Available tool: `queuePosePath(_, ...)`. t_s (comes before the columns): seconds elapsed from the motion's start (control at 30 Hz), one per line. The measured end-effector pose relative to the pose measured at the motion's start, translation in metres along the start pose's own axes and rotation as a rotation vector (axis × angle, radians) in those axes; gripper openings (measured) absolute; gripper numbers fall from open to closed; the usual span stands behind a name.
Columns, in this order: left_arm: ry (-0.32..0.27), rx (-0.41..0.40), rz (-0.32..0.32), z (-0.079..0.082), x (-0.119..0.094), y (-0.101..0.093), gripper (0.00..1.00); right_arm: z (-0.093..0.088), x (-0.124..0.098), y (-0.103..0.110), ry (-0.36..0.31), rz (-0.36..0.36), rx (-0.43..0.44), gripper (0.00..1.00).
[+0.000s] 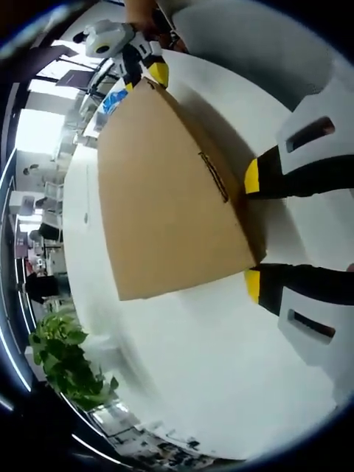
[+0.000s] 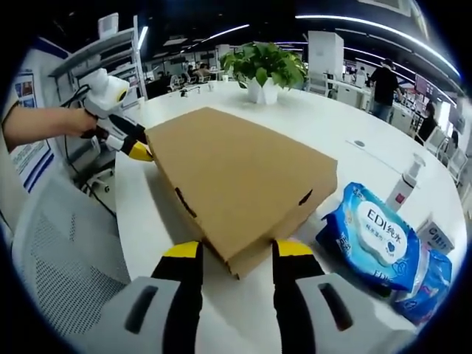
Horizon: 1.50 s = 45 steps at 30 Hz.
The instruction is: Operate the shoe box by opening the lid, removing the specified soft item, and placing it in the target area until the item is outside and the box remains undamaged.
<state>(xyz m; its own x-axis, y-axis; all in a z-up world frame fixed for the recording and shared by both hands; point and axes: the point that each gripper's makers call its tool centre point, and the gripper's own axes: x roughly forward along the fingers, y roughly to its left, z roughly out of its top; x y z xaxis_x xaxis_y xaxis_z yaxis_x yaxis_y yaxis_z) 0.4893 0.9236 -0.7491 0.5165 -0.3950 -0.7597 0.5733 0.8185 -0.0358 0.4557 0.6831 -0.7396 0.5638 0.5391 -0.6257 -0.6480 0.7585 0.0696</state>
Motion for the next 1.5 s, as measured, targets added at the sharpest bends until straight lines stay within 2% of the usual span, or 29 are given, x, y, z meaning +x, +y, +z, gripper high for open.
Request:
queuePosePath(0.53,0.006,0.000,-0.007,0.008,0.007,0.005,0.33,0.005,0.005,-0.010,0.005,0.002,0.001,0.34)
queuePosePath(1.5,0.018,-0.008,-0.021,0.049,0.041,0.022,0.33,0.028,0.028,-0.059,0.018,0.004,-0.003,0.34)
